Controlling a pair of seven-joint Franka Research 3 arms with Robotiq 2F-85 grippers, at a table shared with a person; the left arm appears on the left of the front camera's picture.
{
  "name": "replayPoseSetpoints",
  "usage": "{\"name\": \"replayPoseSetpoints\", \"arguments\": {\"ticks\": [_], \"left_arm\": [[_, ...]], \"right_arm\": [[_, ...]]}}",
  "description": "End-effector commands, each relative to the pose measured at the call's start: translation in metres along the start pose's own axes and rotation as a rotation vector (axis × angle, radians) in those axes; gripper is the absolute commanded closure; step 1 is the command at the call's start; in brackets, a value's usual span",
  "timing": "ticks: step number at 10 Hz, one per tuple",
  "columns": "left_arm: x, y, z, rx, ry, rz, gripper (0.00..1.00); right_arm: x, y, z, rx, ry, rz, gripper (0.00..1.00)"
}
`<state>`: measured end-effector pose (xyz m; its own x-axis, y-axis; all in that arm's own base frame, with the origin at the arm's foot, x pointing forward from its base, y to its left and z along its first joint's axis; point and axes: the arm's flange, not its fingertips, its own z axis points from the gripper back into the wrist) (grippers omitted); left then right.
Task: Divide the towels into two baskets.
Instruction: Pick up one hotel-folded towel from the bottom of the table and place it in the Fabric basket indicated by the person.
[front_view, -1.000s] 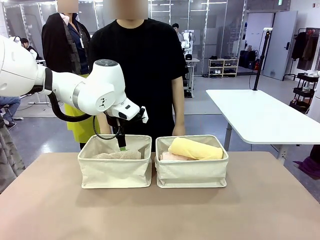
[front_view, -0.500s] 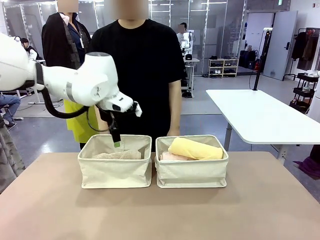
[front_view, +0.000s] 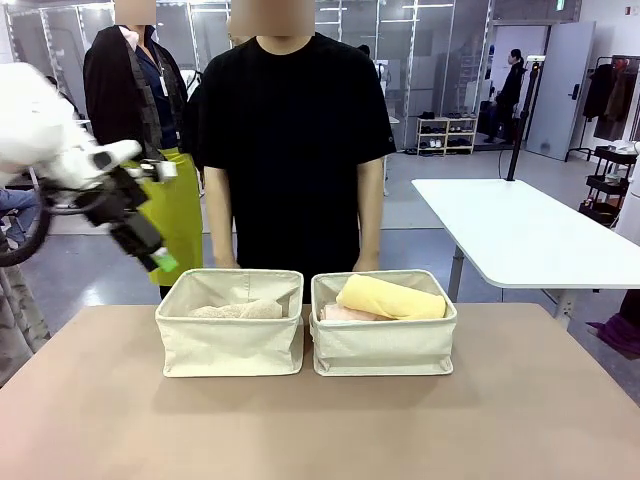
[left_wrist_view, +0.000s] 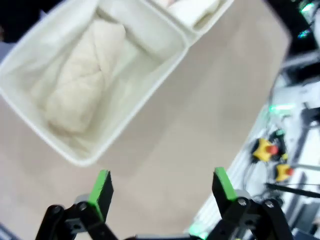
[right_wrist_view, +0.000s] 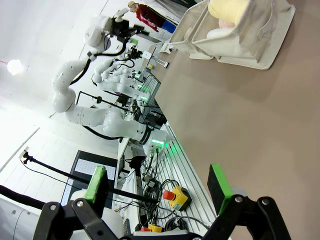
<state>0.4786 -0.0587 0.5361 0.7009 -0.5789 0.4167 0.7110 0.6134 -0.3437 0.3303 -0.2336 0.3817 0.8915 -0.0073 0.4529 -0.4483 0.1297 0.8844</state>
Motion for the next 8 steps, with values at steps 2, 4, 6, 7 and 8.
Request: {"name": "replayPoseSetpoints", "arguments": {"ticks": [2,4,6,7,8], "left_arm": [[-0.114,-0.006,0.044,-0.114,-0.257,0.103,0.0],[-0.183,0.006,0.074,-0.229,-0.321,0.083,0.0],[-0.235,0.054,0.104,-0.331,-0.326,0.063,0.0],[-0.255,0.082,0.115,-0.357,-0.295,0.043,0.0],[-0.276,0.107,0.131,-0.364,-0.348,0.032,0.0]], "right_arm": [[0.0,0.002,-0.002,0.002,0.004,0.002,0.0],[0.0,0.002,-0.002,0.002,0.004,0.002,0.0],[0.0,0.002,-0.002,0.002,0.004,0.002,0.0],[0.0,0.002,-0.002,0.002,0.004,0.002,0.0],[0.0,0.002,-0.002,0.002,0.004,0.002,0.0]]}}
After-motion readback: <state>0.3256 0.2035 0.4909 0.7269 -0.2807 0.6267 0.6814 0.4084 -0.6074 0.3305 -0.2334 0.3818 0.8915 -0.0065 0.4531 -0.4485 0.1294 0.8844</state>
